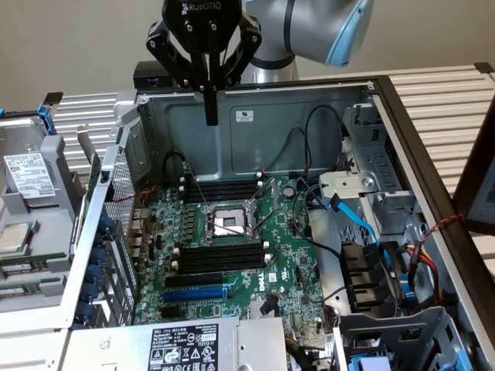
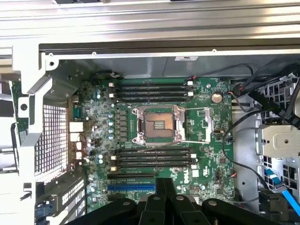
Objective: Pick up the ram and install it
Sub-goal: 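Reach for the ram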
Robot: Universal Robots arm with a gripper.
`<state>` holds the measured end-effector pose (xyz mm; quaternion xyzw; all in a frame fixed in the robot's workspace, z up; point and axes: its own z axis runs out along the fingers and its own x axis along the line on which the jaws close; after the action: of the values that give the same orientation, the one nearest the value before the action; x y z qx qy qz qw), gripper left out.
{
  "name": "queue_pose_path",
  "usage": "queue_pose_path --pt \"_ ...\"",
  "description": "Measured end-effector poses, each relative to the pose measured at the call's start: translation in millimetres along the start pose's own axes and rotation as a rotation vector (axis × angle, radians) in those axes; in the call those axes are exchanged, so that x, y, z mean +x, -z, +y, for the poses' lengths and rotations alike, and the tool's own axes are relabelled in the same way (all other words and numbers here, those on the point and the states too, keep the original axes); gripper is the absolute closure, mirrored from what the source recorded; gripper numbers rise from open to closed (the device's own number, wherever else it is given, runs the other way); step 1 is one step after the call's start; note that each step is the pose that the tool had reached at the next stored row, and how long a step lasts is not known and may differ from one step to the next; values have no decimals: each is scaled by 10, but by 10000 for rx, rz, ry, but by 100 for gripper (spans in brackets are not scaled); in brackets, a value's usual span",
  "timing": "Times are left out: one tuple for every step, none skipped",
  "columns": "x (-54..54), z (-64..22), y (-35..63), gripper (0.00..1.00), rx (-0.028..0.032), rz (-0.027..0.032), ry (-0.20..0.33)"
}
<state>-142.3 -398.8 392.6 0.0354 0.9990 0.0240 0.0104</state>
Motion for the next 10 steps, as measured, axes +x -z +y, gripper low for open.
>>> queue_pose_path --pt "39 -3 1 90 0 0 0" --pt "77 -6 2 90 0 0 -1" --pt "123 -9 2 90 -1 0 -1" --pt "170 -11 4 90 0 0 0" --pt "213 -14 5 90 0 0 0" --pt "258 -16 5 90 0 0 -1" --pt "303 -19 6 90 0 0 -1" --pt "349 -22 6 90 0 0 0" --pt "394 -24 6 90 0 0 0" --pt "439 -26 7 90 0 0 -1"
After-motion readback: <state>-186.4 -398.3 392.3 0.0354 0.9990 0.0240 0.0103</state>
